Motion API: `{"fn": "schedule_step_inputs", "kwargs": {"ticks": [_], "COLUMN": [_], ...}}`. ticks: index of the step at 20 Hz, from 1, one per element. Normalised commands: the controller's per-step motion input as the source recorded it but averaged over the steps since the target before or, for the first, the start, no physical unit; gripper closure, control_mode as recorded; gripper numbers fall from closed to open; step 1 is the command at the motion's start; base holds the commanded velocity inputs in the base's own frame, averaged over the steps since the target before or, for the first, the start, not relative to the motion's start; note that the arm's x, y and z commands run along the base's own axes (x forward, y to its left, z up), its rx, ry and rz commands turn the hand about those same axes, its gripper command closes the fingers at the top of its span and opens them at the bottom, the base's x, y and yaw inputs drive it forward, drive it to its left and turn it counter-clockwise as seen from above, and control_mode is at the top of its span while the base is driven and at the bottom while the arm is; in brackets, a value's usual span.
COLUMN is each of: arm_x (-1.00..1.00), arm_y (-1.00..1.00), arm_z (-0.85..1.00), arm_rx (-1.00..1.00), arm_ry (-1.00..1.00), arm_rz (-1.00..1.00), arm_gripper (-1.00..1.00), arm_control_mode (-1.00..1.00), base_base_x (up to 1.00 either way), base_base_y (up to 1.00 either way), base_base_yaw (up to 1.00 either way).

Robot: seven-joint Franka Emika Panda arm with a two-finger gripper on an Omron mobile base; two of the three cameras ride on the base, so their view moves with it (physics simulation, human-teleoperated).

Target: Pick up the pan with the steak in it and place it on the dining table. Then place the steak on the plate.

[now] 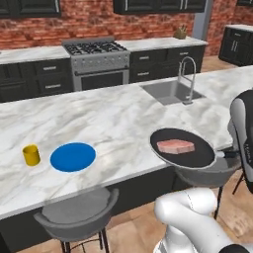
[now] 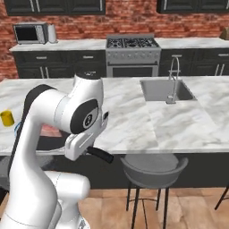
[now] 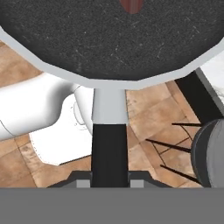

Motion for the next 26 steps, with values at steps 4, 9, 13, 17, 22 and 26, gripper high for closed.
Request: {"fn": "schedule_step_inputs", "kwargs": {"ticks": [4,9,13,17,22,26], "arm_x": [0.0,0.74,0.7,0.59,0.59,0.56], "arm_y": [0.0,-0.19,-0.07,0.0,0.18,0.28], "arm_z": [0.0,-0.14,-0.17,-0.19,-0.29,-0.45], "arm_rx": [0.0,0.0,0.0,-0.01,-0.02,-0.04], "arm_ry": [0.0,0.0,-0.01,-0.02,0.0,0.0], "arm_rz": [0.0,0.09,0.05,0.02,0.0,0.0], "arm_gripper": [1.0,1.0,1.0,1.0,1.0,1.0], "arm_control_mode": [1.0,-1.0,-1.0,-1.0,-1.0,-1.0], "base_base_x": [0.82,0.0,0.0,0.0,0.0,0.0], "base_base_y": [-0.09,0.0,0.0,0.0,0.0,0.0], "base_base_yaw": [0.03,0.0,0.0,0.0,0.0,0.0]}}
